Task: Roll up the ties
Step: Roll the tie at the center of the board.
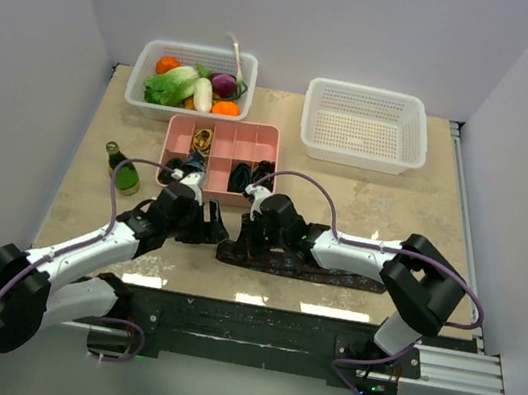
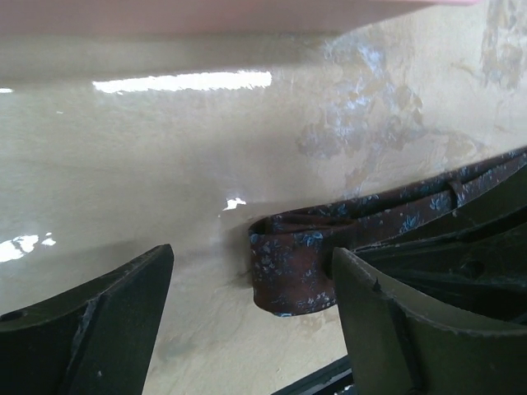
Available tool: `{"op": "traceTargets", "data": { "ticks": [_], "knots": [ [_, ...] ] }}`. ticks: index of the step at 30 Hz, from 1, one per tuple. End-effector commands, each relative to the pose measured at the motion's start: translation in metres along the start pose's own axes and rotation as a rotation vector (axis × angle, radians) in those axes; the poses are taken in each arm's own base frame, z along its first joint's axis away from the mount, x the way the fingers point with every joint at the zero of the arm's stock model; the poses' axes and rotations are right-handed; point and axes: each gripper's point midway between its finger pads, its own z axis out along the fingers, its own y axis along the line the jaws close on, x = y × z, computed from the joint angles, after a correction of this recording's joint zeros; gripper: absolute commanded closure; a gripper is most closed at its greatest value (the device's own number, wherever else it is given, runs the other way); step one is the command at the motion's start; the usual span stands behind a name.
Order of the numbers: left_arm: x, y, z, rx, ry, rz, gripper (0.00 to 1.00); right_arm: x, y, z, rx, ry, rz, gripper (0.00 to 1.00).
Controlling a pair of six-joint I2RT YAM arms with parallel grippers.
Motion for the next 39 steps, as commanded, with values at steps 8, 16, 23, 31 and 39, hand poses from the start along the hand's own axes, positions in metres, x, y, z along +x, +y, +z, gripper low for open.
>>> {"op": "traceTargets", "data": {
  "ticks": [8,16,23,31,39],
  "knots": [
    [0.014,-0.023,0.019,0.187,0.035,-0.015,0.26,0.016,-0.025,0.009,0.089,0.019,-0.032,1.00],
    [0.038,-0.019,0.022,0.216,0.090,-0.110,0.27,0.033,-0.035,0.017,0.101,0.055,-0.021,1.00],
    [0.062,-0.011,0.026,0.227,0.149,-0.176,0.27,0.038,-0.039,0.017,0.109,0.067,-0.018,1.00],
    [0.087,0.001,0.029,0.217,0.208,-0.276,0.39,0.042,-0.043,0.015,0.128,0.063,-0.006,1.00],
    [0.085,0.016,0.025,0.145,0.174,-0.275,0.40,0.025,-0.033,0.010,0.107,0.024,-0.021,1.00]
  ]
}}
